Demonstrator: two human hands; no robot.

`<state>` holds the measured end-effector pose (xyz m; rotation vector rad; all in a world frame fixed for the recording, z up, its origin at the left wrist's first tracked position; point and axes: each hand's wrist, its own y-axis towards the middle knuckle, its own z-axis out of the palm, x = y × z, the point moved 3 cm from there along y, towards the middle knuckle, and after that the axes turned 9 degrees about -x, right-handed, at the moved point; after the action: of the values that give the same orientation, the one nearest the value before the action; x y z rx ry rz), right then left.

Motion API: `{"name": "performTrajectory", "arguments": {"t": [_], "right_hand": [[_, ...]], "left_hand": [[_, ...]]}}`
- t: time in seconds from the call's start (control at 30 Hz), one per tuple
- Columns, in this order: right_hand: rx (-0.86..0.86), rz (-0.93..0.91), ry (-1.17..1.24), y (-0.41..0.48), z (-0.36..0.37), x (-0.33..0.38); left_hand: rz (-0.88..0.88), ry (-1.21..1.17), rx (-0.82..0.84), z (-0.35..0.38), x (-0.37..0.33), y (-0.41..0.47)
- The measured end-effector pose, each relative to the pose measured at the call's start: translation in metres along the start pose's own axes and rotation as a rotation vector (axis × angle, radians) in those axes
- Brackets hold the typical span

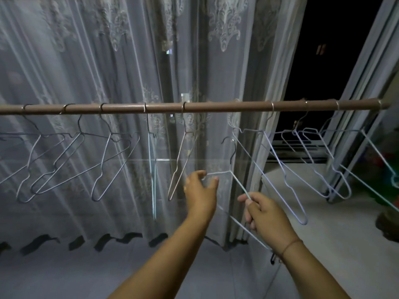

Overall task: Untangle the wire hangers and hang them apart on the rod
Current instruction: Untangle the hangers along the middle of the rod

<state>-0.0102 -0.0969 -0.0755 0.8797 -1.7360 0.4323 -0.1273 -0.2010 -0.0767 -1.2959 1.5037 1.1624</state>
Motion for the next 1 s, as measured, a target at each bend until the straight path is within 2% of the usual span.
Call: {"name": "performTrajectory", "arguments": {"t": [0.1, 0.2, 0.3, 0.47, 0.83, 1.0], "right_hand": [[-0.089, -0.058, -0.001, 0.013, -0.004, 0.022], [-0.146, -0.1, -0.041, 0.033, -0.007, 0.041], [-0.2, -0.133, -0.049, 0.051, -0.006, 0.06], [-0.192, -0.093, -0.015, 0.064, 0.003, 0.078], [-0.158, -0.023, -0.059, 0.056, 0.022, 0.061], [-0.224, -0.022, -0.12, 0.047, 0.024, 0.054]], "left_hand": [[-0.088, -0.256, 0.207, 0.014, -0.034, -0.009], [-0.108, -0.351, 0.365, 0.028, -0.063, -0.004], [-0.043, -0.368, 0.324, 0.034, -0.087, 0.011], [-0.057, -0.324, 0.265, 0.029, -0.1, 0.027], [-0.09, -0.244, 0.249, 0.016, -0.08, 0.026], [0.002, -0.259, 0.187, -0.013, -0.092, 0.027]]}}
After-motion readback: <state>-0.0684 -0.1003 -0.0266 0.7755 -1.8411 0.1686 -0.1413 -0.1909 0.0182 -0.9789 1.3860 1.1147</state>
